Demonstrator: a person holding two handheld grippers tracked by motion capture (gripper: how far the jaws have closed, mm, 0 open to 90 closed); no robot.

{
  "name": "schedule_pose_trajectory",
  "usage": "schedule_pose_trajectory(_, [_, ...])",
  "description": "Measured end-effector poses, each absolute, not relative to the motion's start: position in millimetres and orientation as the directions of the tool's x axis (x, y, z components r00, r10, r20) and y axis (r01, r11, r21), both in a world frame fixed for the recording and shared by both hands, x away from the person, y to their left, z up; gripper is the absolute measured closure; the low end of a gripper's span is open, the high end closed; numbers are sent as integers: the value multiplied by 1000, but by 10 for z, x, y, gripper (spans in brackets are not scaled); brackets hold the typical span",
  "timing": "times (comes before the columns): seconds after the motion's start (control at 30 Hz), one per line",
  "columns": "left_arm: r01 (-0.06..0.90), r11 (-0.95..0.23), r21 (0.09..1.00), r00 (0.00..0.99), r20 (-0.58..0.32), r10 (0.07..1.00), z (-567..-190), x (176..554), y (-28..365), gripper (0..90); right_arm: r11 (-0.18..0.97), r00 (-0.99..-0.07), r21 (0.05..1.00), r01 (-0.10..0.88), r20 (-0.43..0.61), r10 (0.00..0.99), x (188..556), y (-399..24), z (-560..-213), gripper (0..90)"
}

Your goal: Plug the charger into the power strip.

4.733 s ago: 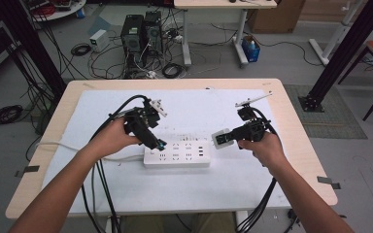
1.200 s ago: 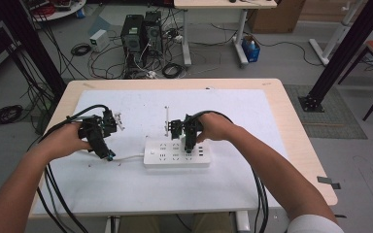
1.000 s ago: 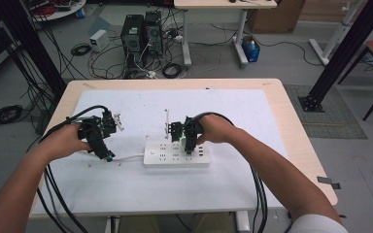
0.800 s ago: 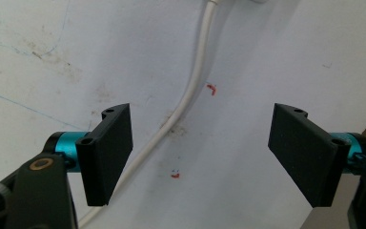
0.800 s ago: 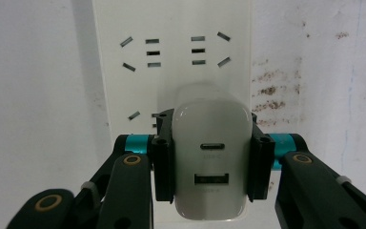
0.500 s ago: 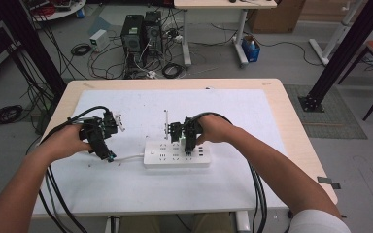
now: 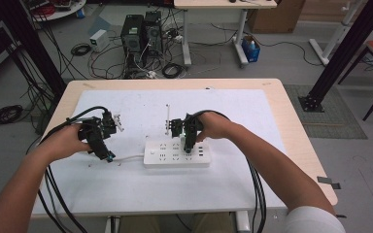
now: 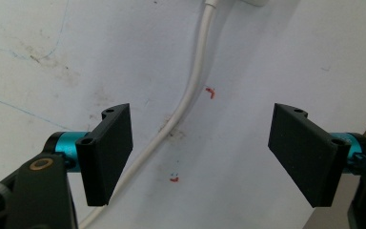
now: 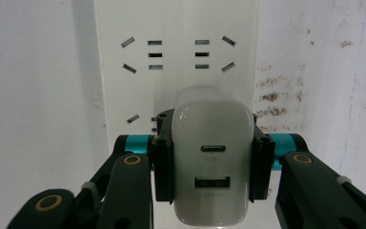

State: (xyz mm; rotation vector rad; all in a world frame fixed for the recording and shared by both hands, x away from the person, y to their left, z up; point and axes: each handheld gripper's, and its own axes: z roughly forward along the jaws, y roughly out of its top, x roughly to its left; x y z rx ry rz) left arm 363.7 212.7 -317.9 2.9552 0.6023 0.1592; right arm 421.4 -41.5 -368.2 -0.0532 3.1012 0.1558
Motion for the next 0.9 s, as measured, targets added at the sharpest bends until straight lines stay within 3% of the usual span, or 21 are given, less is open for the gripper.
schedule_pose_trajectory(0.17, [379, -914, 141, 915, 87, 393, -3175, 3646, 2116, 232, 993, -994, 102, -51, -103, -41, 4103, -425, -3691, 625])
schedule_pose_trajectory(0.57, [376, -916, 140, 917, 86, 389, -3171, 3638, 2112, 231, 989, -999, 148, -29, -33, -25, 4214, -474, -3696, 627])
schedule_pose_trajectory(0.9, [370, -918, 146, 920, 78, 383, -3197, 3641, 2107, 231, 989, -997, 139, -46, -62, -38, 4164, -461, -3713, 627])
